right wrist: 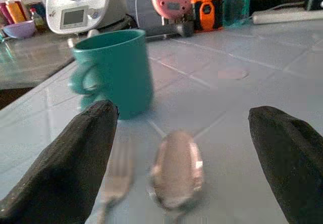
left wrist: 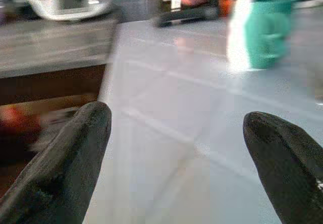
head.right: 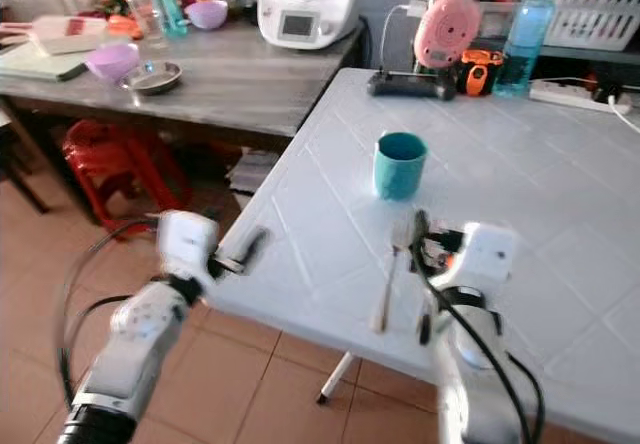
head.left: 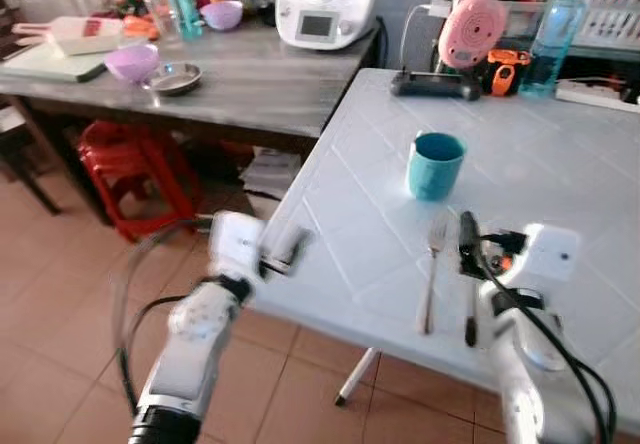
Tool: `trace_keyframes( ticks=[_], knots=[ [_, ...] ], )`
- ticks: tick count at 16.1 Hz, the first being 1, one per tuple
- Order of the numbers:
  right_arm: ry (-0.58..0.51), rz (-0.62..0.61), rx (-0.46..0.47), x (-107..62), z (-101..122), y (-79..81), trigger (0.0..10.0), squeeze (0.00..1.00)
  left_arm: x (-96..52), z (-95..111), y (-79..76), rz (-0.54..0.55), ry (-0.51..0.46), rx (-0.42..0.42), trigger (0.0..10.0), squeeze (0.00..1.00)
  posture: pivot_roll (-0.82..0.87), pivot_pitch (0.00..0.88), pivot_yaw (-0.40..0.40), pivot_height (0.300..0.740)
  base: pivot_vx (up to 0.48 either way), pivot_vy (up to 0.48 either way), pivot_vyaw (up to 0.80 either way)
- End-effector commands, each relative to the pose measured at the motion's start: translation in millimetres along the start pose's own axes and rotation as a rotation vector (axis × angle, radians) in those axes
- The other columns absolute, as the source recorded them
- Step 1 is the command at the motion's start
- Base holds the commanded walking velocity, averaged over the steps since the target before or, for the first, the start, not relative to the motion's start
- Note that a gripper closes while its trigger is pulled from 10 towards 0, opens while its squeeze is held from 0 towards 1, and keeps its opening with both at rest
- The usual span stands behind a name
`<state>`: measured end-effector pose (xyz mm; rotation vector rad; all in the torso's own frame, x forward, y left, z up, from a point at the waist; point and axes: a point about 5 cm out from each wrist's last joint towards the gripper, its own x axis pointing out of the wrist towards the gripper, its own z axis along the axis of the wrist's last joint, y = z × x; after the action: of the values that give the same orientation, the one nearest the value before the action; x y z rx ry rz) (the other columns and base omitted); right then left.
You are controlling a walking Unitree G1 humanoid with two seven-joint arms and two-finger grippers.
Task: Setting the table
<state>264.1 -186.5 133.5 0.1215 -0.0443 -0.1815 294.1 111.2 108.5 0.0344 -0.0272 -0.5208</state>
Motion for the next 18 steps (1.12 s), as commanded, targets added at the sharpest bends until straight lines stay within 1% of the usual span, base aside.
trace_keyframes(
  ticks=[1, 2, 4, 6, 8, 12, 13, 14, 16, 18],
  knots=[
    [0.033, 0.034, 0.036, 1.2, -4.7, 10.3, 10.0, 0.00, -4.9, 0.8, 7.5, -0.045, -0.005, -0.012, 10.0, 0.00, -0.04, 0.048, 0.058, 0.740, 0.000, 0.000, 0.00],
    [0.054, 0.048, 0.056, 3.1, -8.0, 14.5, 10.0, 0.00, -5.7, 0.8, 8.0, -0.089, -0.002, -0.020, 10.0, 0.00, -0.04, 0.047, 0.058, 0.740, 0.000, 0.000, 0.00],
    [0.064, 0.063, 0.070, 4.7, -9.2, 18.8, 10.0, 0.00, -5.9, 2.0, 7.5, -0.108, -0.008, -0.024, 10.0, 0.00, -0.03, 0.048, 0.059, 0.740, 0.000, 0.000, 0.00],
    [0.080, 0.090, 0.074, 11.2, -10.5, 28.5, 10.0, 0.00, -7.4, 6.0, 2.5, -0.197, -0.032, -0.023, 10.0, 0.00, -0.03, 0.048, 0.056, 0.740, 0.000, 0.000, 0.00],
    [0.110, 0.115, 0.062, 15.2, -12.2, 35.3, 10.0, 0.00, -8.4, 6.5, -2.6, -0.258, -0.038, -0.022, 10.0, 0.00, -0.02, 0.048, 0.054, 0.740, 0.000, 0.000, 0.00],
    [0.144, 0.116, 0.049, 16.5, -13.5, 38.1, 10.0, 0.00, -9.0, 5.5, -7.8, -0.288, -0.038, -0.025, 10.0, 0.00, -0.03, 0.045, 0.048, 0.740, 0.000, 0.000, 0.00],
    [0.188, 0.111, 0.030, 15.9, -18.0, 36.1, 10.0, 0.00, -9.8, 5.1, -9.4, -0.303, -0.036, -0.019, 10.0, 0.00, -0.02, 0.044, 0.046, 0.740, 0.000, 0.000, 0.00],
    [0.202, 0.108, 0.027, 15.2, -19.3, 34.7, 10.0, 0.00, -10.1, 4.8, -9.7, -0.307, -0.036, -0.019, 10.0, 0.00, -0.02, 0.043, 0.046, 0.740, 0.000, 0.000, 0.00],
    [0.279, 0.110, 0.029, 11.7, -29.7, 31.9, 10.0, 0.00, -10.6, 3.7, -10.1, -0.323, -0.030, -0.021, 10.0, 0.00, -0.03, 0.039, 0.048, 0.740, 0.000, 0.000, 0.00],
    [0.316, 0.142, 0.026, 12.2, -34.4, 37.1, 10.0, 0.00, -9.8, 4.0, -11.6, -0.338, -0.030, -0.018, 10.0, 0.00, -0.03, 0.033, 0.051, 0.740, 0.000, 0.000, 0.00]
  ],
)
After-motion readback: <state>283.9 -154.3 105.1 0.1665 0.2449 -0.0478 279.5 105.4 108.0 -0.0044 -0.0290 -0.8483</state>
